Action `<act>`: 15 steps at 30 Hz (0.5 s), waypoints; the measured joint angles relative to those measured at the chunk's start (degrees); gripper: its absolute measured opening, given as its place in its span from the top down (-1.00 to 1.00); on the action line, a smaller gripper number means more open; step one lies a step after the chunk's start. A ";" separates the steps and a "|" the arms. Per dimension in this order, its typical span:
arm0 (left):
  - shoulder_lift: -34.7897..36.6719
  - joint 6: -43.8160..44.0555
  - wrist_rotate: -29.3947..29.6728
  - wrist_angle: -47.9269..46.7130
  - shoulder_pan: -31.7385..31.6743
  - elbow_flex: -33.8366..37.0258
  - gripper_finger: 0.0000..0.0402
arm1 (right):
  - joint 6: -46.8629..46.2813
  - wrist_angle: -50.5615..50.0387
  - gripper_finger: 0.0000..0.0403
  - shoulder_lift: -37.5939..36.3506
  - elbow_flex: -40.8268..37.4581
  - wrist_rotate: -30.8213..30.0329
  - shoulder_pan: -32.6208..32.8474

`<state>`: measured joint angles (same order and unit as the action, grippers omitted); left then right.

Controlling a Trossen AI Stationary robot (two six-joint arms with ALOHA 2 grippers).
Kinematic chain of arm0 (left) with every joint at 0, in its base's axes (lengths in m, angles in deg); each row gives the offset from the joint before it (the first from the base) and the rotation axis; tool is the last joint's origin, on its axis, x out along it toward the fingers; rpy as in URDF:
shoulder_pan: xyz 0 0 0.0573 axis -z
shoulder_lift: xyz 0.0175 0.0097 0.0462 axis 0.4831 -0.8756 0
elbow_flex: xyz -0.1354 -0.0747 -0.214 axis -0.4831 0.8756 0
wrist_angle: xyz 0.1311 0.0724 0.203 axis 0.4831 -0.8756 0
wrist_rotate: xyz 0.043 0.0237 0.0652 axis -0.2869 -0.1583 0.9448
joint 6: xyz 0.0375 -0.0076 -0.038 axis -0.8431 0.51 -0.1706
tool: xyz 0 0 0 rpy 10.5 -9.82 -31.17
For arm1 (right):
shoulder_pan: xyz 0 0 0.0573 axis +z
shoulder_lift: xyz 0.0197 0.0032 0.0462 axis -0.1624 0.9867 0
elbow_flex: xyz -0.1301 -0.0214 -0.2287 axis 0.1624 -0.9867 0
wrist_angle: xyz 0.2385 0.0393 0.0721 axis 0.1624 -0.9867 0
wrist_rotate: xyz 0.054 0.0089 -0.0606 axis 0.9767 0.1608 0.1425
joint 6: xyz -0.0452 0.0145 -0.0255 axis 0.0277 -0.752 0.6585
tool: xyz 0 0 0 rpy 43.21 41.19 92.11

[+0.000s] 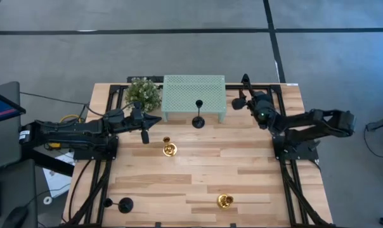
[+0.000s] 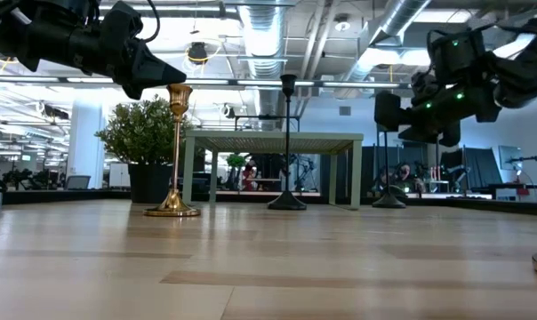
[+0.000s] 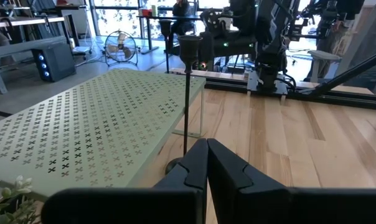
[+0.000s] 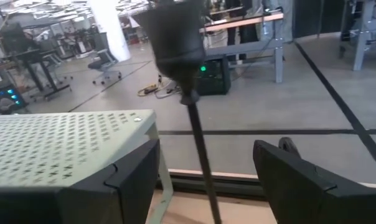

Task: Pick & Place candle stick holders
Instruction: Put the top right black candle holder on the shelf

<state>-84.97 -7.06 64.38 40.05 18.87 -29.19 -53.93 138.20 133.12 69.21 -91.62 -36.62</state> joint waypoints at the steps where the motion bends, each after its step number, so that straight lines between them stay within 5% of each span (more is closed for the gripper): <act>1: 0.00 0.00 0.02 -0.01 -0.02 0.00 0.96 | -0.01 0.72 -0.24 0.79 0.00 -0.01 -0.27; 15: 0.00 0.00 0.02 -0.01 -0.02 0.02 0.96 | 11.48 5.82 -0.24 14.16 7.93 -0.05 -0.81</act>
<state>-84.97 -7.06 64.40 40.03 18.85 -29.16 -42.45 144.02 147.29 77.14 -91.68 -37.43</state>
